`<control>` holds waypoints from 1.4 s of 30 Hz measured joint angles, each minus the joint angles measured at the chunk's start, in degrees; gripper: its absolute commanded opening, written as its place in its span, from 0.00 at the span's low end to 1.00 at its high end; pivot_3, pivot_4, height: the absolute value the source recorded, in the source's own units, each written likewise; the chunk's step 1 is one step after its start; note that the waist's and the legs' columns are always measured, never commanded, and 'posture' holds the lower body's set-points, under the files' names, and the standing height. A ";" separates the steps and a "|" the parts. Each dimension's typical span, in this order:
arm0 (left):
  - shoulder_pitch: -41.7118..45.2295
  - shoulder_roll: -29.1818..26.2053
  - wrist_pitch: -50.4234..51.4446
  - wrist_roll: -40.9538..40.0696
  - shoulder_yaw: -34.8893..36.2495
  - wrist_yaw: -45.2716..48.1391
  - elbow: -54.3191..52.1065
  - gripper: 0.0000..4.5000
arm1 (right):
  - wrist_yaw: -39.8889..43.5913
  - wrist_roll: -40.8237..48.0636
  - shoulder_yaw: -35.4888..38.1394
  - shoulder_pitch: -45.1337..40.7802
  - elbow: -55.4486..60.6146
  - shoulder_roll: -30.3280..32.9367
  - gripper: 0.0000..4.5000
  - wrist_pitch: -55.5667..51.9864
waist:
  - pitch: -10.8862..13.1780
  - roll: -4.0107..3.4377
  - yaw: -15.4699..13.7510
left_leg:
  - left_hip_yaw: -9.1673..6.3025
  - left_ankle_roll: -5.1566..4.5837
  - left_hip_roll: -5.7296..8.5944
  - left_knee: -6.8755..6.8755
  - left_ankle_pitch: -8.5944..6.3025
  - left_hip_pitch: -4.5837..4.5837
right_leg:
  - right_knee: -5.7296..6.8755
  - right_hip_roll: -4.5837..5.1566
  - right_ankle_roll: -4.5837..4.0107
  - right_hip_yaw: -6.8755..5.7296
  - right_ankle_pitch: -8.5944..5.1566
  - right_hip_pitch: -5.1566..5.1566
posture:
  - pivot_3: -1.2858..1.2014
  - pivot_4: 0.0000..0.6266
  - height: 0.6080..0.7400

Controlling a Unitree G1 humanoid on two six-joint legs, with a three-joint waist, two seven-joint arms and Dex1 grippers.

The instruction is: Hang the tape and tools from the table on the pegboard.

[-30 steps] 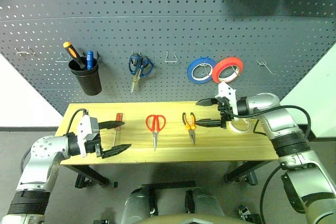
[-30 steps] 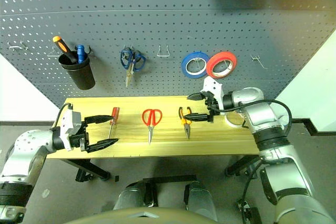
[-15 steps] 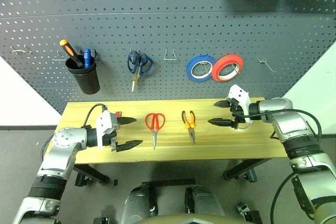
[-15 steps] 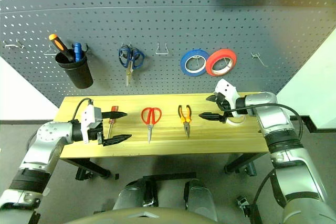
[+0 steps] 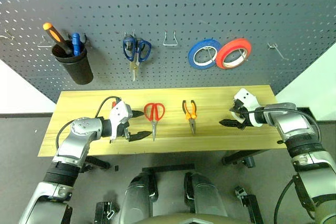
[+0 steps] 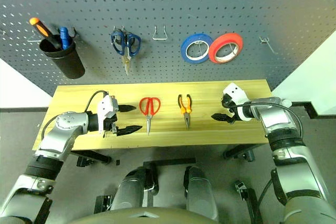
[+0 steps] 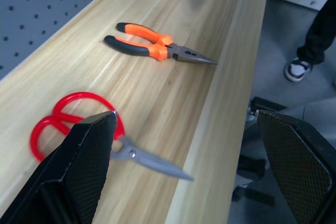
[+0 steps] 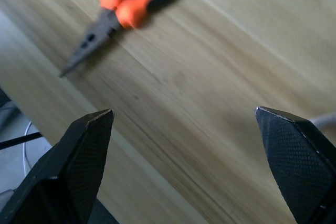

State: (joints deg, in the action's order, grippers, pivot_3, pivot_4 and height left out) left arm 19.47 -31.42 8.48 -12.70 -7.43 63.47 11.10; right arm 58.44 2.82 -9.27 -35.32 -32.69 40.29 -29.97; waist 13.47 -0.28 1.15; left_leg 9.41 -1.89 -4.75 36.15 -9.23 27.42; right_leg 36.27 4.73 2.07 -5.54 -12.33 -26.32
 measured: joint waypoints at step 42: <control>14.73 12.10 7.41 9.72 -8.13 -9.35 3.03 1.00 | -8.45 -10.60 0.02 -17.54 -32.61 -3.40 0.86 10.64 | 7.06 0.19 0.29 | 0.17 -0.04 0.01 0.07 0.20 0.04 | 0.50 0.02 0.23 0.05 -0.04 -0.05 | 0.50 0.63 0.92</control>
State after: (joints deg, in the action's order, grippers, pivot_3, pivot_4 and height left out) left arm 34.20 -19.32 15.89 -2.98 -15.55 54.12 14.13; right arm 49.99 -7.79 -9.25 -52.86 -65.30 36.89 -19.33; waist 20.53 -0.09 1.43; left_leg 9.58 -1.92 -4.74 36.22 -9.03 27.47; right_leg 36.77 4.75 2.30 -5.49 -12.38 -26.37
